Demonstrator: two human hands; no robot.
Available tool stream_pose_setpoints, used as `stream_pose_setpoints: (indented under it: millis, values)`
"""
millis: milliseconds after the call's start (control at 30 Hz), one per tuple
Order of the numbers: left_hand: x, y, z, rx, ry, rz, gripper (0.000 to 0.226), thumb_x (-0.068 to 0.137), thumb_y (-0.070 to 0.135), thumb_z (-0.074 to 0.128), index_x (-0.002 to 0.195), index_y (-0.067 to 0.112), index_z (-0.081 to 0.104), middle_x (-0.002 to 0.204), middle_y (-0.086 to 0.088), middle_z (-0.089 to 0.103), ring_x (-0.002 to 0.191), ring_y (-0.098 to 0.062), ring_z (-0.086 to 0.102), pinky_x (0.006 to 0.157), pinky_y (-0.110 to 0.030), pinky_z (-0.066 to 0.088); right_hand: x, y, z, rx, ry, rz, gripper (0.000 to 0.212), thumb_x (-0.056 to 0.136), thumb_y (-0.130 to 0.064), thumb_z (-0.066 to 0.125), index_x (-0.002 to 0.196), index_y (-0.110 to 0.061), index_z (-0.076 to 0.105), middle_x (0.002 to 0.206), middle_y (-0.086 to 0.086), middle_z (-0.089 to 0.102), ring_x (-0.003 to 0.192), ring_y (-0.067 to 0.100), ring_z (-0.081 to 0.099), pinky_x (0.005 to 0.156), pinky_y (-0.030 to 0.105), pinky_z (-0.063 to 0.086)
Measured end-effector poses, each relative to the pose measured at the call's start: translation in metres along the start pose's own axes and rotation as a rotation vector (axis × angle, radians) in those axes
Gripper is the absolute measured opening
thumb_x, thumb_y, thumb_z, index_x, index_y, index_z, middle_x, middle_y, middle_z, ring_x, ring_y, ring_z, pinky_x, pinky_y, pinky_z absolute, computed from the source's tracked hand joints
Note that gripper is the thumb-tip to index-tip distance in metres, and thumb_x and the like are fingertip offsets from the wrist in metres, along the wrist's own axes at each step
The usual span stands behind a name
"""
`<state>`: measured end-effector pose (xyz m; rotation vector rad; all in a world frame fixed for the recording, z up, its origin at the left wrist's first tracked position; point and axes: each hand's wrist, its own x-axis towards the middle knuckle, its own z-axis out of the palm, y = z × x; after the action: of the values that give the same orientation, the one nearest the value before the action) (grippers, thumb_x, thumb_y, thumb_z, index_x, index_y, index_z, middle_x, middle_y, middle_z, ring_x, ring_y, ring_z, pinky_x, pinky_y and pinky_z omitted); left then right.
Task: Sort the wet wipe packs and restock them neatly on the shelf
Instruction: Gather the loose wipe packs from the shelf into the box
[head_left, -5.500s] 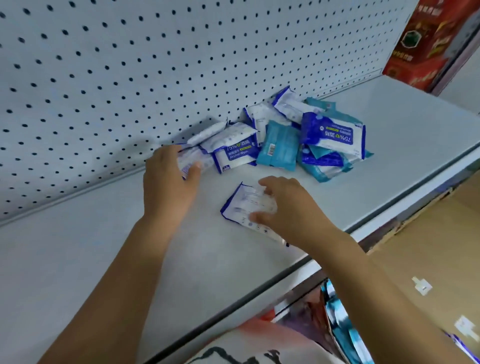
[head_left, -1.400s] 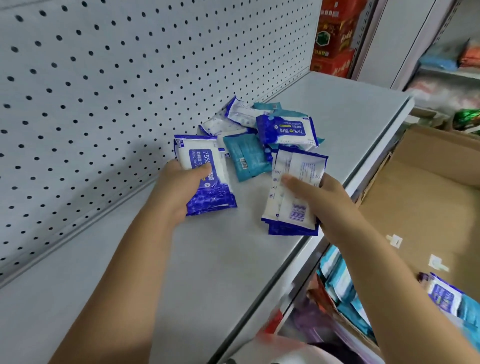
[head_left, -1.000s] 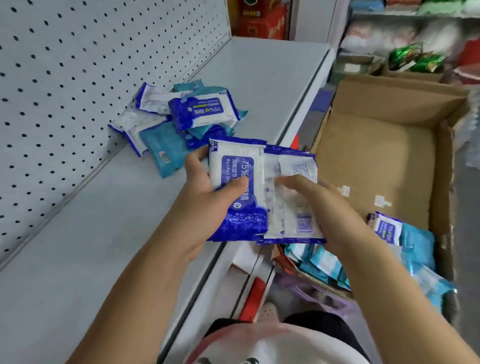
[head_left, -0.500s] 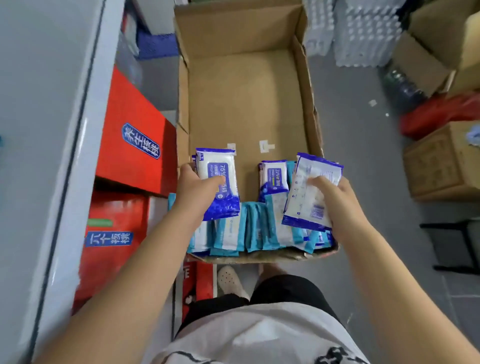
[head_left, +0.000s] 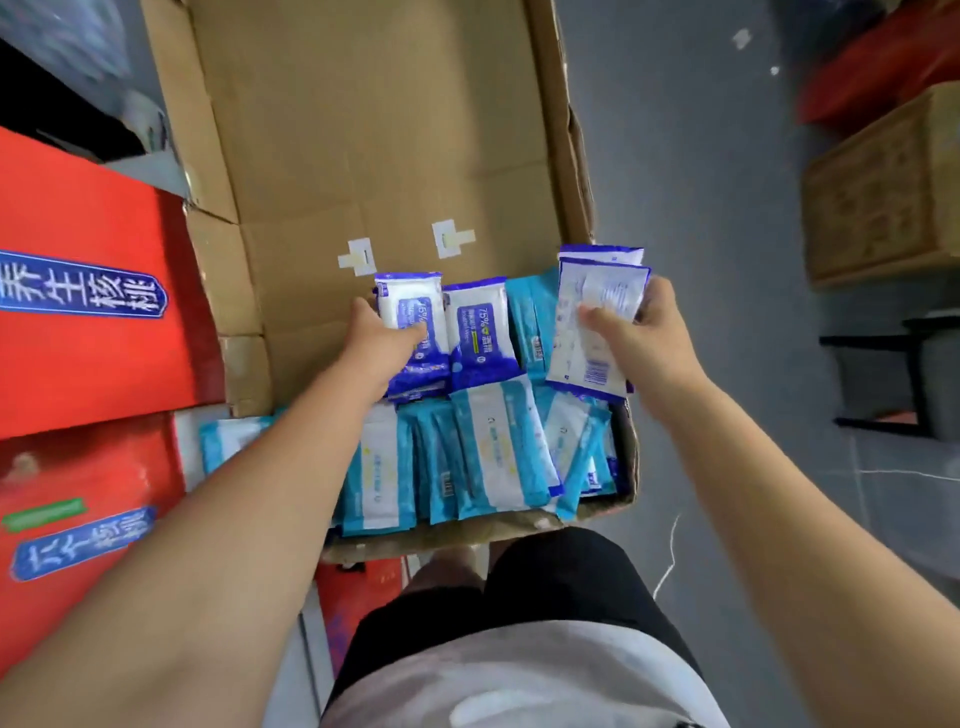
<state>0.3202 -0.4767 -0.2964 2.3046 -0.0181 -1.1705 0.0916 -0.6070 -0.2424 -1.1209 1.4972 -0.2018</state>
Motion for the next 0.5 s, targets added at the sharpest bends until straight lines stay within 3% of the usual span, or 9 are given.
stream_pose_setpoints:
  millis: [133,233,300,500]
  values:
    - [0.014,-0.008,0.004,0.093,-0.027,-0.034,0.041,0.094,0.016,0.074,0.116,0.013,0.041,0.11,-0.003,0.062,0.093,-0.02,0.065,0.081,-0.039,0.057,0.024,0.005,0.011,-0.147,-0.047,-0.069,0.045,0.091,-0.027,0.071,0.124,-0.022,0.042,0.112,-0.007,0.064,0.098,0.01,0.068,0.087,0.04,0.06]
    - [0.016,-0.012,0.002,0.216,0.005,-0.009,0.046,0.089,0.032,0.077,0.118,0.012,0.046,0.12,-0.008,0.059,0.105,-0.026,0.064,0.092,-0.043,0.055,0.034,0.006,0.03,-0.306,-0.121,-0.161,0.062,0.09,-0.027,0.072,0.137,-0.021,0.034,0.121,-0.007,0.06,0.101,0.006,0.063,0.089,0.031,0.053]
    - [0.017,-0.017,0.002,0.363,0.075,0.009,0.056,0.085,0.043,0.075,0.122,0.009,0.052,0.132,-0.014,0.05,0.119,-0.034,0.058,0.102,-0.048,0.051,0.038,0.009,0.041,-0.392,-0.135,-0.222,0.074,0.089,-0.03,0.074,0.146,-0.022,0.028,0.135,-0.002,0.053,0.114,0.01,0.058,0.094,0.03,0.049]
    - [-0.013,-0.021,-0.007,0.447,0.167,0.175,0.057,0.099,0.034,0.063,0.145,0.006,0.044,0.148,-0.018,0.04,0.137,-0.035,0.043,0.11,-0.043,0.039,0.035,0.016,0.05,-0.706,0.045,-0.36,0.085,0.092,-0.035,0.069,0.157,-0.012,0.018,0.156,0.006,0.029,0.142,0.022,0.034,0.113,0.041,0.041]
